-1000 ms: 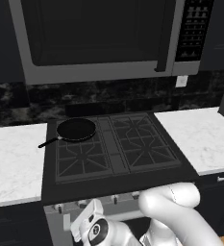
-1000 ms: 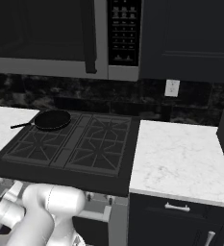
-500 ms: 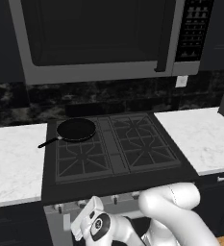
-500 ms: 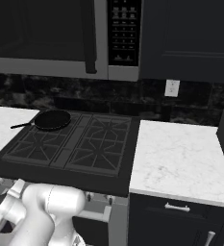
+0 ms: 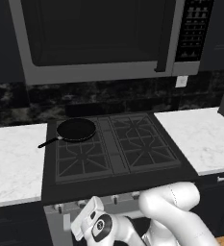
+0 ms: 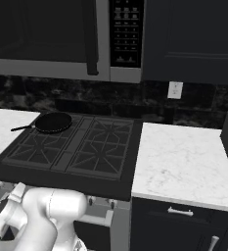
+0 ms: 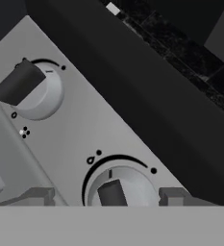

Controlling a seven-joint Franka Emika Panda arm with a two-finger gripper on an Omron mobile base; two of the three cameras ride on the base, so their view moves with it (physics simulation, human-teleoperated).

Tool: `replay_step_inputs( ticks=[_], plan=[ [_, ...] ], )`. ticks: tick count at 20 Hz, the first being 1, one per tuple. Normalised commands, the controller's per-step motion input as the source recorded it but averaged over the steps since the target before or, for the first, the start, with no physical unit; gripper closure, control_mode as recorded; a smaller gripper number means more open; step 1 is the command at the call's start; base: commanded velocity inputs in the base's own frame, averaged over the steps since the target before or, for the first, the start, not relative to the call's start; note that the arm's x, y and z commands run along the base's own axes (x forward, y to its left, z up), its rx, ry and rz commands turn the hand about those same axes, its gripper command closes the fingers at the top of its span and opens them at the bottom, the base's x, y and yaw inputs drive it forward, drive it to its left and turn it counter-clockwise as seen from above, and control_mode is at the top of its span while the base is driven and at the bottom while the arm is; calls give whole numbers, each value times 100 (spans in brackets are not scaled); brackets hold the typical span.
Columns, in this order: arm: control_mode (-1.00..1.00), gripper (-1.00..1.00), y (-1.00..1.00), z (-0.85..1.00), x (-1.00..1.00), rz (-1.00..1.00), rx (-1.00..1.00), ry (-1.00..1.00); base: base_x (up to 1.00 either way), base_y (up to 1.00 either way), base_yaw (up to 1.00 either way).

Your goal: Turn off the rear left burner of the stove.

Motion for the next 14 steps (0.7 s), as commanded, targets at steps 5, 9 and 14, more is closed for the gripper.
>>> replay_step_inputs(
  ticks=[5, 9, 14],
  plan=[
    [-100, 100, 0, 0, 35, 0, 0, 0, 0, 0, 0],
    [-100, 100, 0, 0, 30, 0, 9, 1, 0, 0, 0],
    [-100, 100, -1, 3, 23, 0, 21, 4, 0, 0, 0]
  ],
)
